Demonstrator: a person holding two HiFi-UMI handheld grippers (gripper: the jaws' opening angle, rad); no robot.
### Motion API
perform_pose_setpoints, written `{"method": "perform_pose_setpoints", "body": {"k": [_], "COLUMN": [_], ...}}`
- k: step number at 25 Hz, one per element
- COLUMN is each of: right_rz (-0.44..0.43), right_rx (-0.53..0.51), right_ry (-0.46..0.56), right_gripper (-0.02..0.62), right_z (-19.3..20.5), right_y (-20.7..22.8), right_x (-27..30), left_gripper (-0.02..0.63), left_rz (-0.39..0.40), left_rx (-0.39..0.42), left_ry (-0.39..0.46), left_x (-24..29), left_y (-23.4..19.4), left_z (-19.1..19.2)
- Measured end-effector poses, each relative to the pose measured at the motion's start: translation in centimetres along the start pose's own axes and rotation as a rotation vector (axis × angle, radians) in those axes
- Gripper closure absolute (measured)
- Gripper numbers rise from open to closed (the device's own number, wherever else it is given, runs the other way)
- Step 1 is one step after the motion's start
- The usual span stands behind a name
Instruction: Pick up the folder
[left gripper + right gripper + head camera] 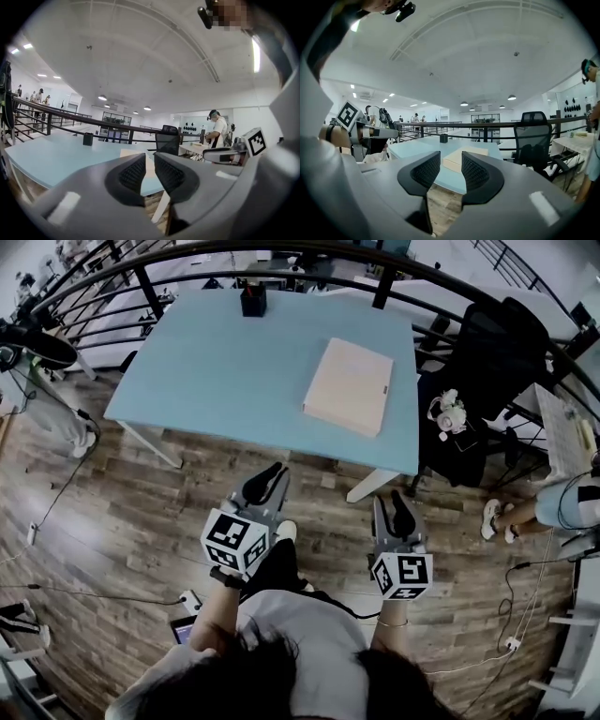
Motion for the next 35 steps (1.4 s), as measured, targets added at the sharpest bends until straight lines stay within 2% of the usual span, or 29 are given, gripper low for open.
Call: {"method": "perform_pose_setpoints", "body": {"k": [6, 16, 24, 35], "right_rz": [0.009, 0.071, 0.09, 0.032], "right_rx": [0.007, 0.072, 0.129, 0.215], "right_ry": [-0.007, -0.022, -0.078, -0.11], "right_gripper": [0.453, 0.423, 0.393, 0.335], "right_z": [-1.7, -3.1, -2.1, -0.1], "right_y": [2.3, 4.5, 5.3, 11.4], "right_x": [8.0, 15.9, 17.8, 25.8], "left_gripper": [0.531, 0.503, 0.497, 0.482], "left_rz": [0.024, 0.113, 0.147, 0.103], "left_rx": [0.006, -0.008, -0.038, -0.086], "left_ry": [-0.01, -0.051, -0.089, -0.134], "left_x": [6.9, 14.1, 16.7, 24.3], "left_y": [-5.7, -12.5, -14.3, -17.3], "left_z": [-2.8, -5.0, -4.7, -3.6]}}
Point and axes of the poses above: the fingertips, and each gripper's own axes: x forward along the fingers, y to its right, z out of its underside, the point moved 10 cm from there along -x, backward along the fingers, and after that the axes turned 4 degrees about -x, right-handed, at the moved point
